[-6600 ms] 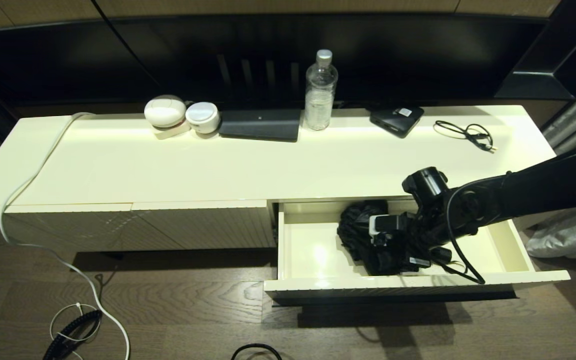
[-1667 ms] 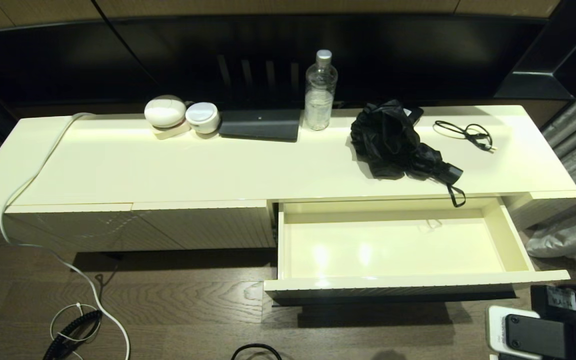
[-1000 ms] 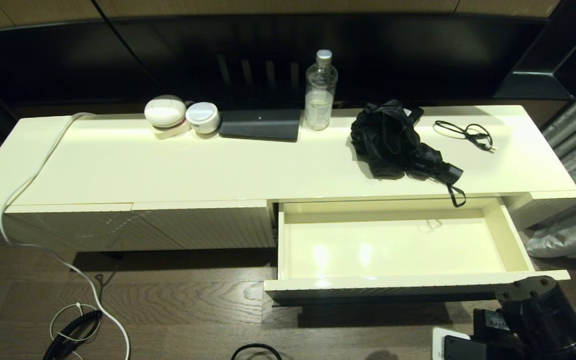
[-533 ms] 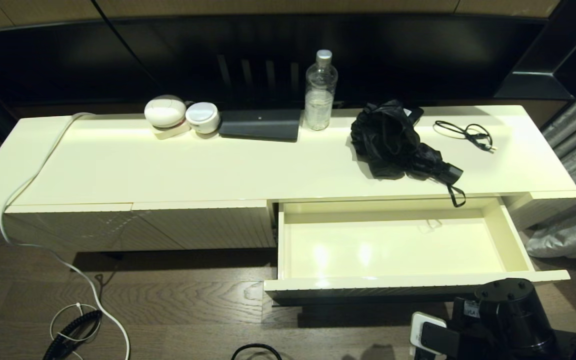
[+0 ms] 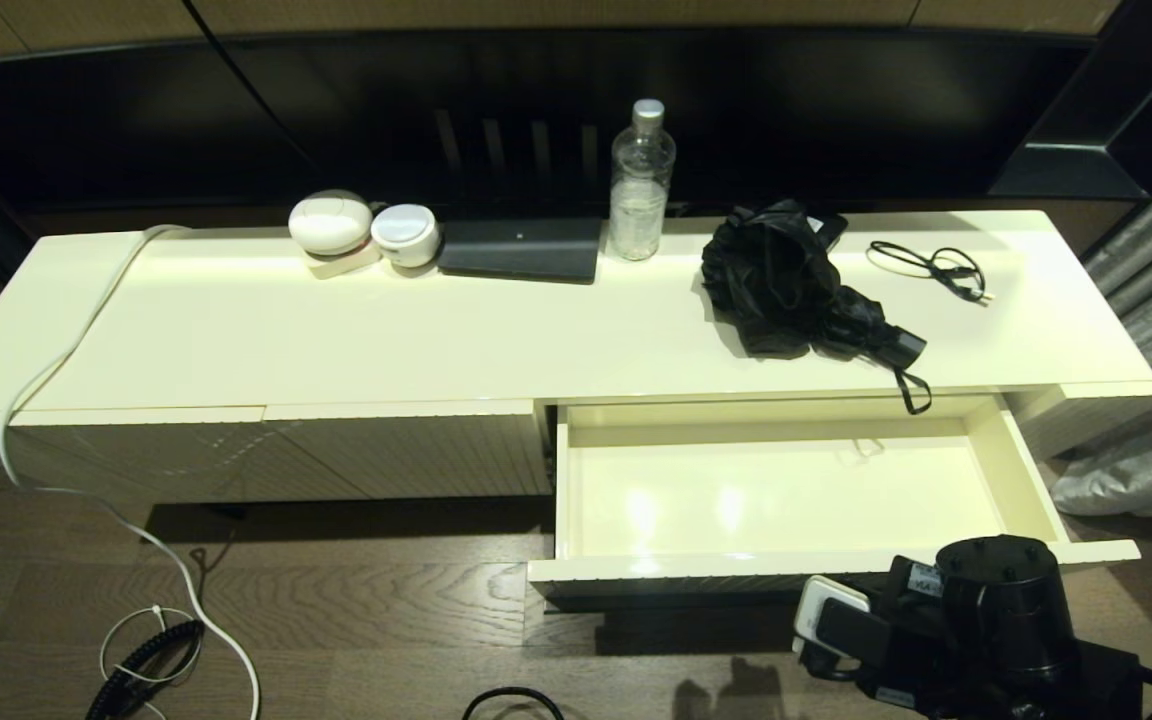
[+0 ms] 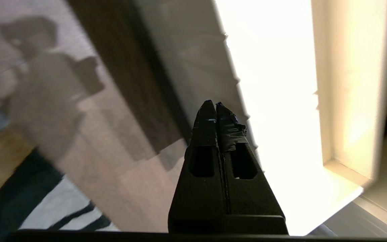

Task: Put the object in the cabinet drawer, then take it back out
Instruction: Close the drawer

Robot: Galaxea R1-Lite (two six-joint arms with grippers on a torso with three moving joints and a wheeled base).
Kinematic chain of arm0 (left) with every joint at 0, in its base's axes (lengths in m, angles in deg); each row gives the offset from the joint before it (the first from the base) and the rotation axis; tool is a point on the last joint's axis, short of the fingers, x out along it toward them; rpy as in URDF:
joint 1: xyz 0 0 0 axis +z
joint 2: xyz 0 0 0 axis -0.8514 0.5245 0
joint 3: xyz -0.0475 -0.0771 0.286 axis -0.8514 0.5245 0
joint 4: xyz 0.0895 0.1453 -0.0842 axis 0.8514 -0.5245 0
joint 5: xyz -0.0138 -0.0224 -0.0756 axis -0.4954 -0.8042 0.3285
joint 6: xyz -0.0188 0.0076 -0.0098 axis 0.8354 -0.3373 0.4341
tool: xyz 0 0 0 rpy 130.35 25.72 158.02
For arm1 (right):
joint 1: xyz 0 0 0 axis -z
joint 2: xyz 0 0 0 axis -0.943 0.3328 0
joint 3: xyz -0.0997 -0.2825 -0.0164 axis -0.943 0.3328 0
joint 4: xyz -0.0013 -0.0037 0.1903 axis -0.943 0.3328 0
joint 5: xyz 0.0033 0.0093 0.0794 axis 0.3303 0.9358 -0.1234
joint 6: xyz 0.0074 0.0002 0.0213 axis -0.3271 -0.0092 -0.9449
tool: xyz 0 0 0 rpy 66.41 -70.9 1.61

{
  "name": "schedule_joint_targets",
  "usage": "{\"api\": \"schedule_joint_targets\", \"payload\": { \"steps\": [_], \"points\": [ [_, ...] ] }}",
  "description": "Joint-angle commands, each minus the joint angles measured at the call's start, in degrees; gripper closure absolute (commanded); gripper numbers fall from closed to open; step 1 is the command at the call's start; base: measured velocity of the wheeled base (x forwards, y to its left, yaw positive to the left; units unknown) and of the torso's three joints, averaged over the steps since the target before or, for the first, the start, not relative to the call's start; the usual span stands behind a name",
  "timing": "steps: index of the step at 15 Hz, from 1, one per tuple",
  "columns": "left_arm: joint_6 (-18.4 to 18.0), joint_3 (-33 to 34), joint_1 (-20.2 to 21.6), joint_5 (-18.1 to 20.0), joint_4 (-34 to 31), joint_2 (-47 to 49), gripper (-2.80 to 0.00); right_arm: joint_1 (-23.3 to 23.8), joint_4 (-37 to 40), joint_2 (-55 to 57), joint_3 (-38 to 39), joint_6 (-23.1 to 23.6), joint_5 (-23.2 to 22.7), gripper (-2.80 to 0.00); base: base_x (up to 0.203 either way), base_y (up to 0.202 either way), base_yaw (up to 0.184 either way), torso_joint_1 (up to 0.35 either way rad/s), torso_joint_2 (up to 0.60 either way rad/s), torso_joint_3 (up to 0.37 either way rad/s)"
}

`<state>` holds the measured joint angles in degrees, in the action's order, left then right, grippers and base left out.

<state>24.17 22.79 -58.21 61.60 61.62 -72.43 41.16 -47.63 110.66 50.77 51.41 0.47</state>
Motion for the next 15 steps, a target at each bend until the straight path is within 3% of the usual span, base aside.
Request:
{"api": "schedule_joint_targets", "payload": {
  "steps": [1,8,15],
  "points": [
    [0.07,0.0,0.02,-0.02,0.02,-0.09,0.0,0.23,-3.56,3.55,-0.56,0.33,0.28,0.0,0.0,0.0,0.0,0.0,0.0,0.0],
    [0.07,0.0,0.02,-0.02,0.02,-0.09,0.0,0.63,-15.23,10.63,-5.27,1.64,2.56,0.0,0.0,0.0,0.0,0.0,0.0,0.0],
    [0.07,0.0,0.02,-0.02,0.02,-0.09,0.0,1.38,-15.89,12.74,-15.86,1.65,4.71,0.0,0.0,0.0,0.0,0.0,0.0,0.0]
  ]
}}
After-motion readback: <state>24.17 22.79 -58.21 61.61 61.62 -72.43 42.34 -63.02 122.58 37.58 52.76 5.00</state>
